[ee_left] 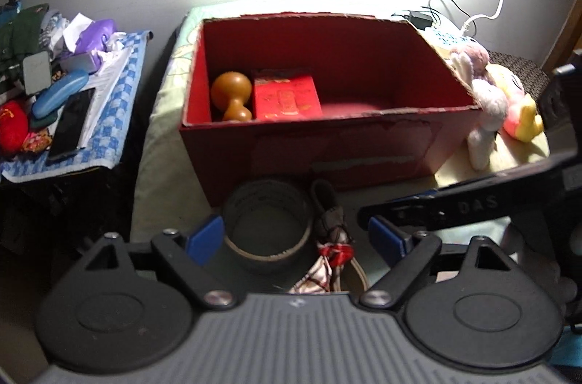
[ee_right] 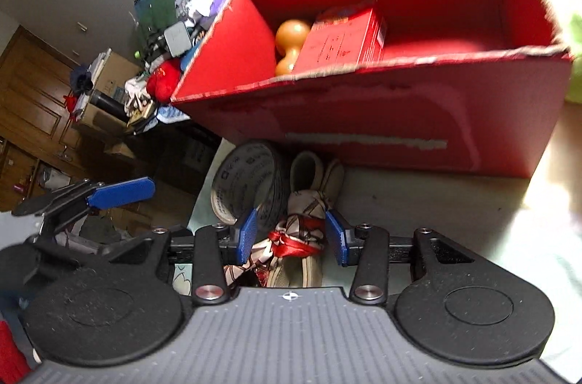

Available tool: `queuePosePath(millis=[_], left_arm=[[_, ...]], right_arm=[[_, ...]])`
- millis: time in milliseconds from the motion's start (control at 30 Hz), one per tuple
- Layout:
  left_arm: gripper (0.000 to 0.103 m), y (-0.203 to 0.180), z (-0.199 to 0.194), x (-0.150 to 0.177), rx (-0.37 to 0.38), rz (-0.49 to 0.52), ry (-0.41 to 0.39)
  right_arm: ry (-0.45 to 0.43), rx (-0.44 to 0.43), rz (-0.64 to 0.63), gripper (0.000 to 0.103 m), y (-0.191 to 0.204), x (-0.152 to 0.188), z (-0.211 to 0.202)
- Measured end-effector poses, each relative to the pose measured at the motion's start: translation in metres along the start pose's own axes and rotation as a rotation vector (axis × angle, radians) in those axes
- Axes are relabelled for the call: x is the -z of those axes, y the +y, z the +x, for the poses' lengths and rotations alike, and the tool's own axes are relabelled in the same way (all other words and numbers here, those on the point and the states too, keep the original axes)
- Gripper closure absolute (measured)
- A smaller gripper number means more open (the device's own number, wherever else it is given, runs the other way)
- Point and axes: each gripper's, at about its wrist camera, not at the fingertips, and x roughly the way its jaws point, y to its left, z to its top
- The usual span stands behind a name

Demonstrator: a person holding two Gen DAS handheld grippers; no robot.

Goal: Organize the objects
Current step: 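Lower the right gripper onto the beige ribbon bag and close on its neck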

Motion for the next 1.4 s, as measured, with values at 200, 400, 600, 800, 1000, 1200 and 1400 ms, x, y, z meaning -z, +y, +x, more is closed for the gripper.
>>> queuePosePath(millis=[200, 400, 600, 800, 1000, 1200, 1400], left_arm=[[0.019, -0.014, 0.017, 0.015, 0.033, 0.030, 0.059], [0.020, -0.021, 0.027, 0.023, 0.036, 0.053, 0.074], [0.029, -0.018, 0.040, 0.023, 0.084, 0.011, 0.109], [0.034, -0.020, 0.051, 0.026, 0.124, -0.006, 0.149], [0.035, -0.016, 0.064, 0.024, 0.133, -0.045, 0.169], [0.039, -0.015, 0.083, 0.022, 0.158, -0.070, 0.218], [0.051, -0.019, 0.092, 0.021, 0.178, -0.061, 0.248]], right_arm=[[0.054, 0.024, 0.005, 0.059, -0.003, 0.002, 0.017], [0.080, 0.034, 0.013, 0.059, -0.006, 0.002, 0.026], [0.106, 0.055, 0.016, 0.058, -0.008, -0.001, 0.034], [0.125, 0.044, 0.029, 0.057, -0.012, -0.002, 0.039], [0.139, 0.035, 0.020, 0.057, -0.011, -0.004, 0.041], [0.145, 0.028, 0.045, 0.063, -0.018, -0.002, 0.041], [0.127, 0.004, 0.084, 0.069, -0.027, -0.001, 0.032]])
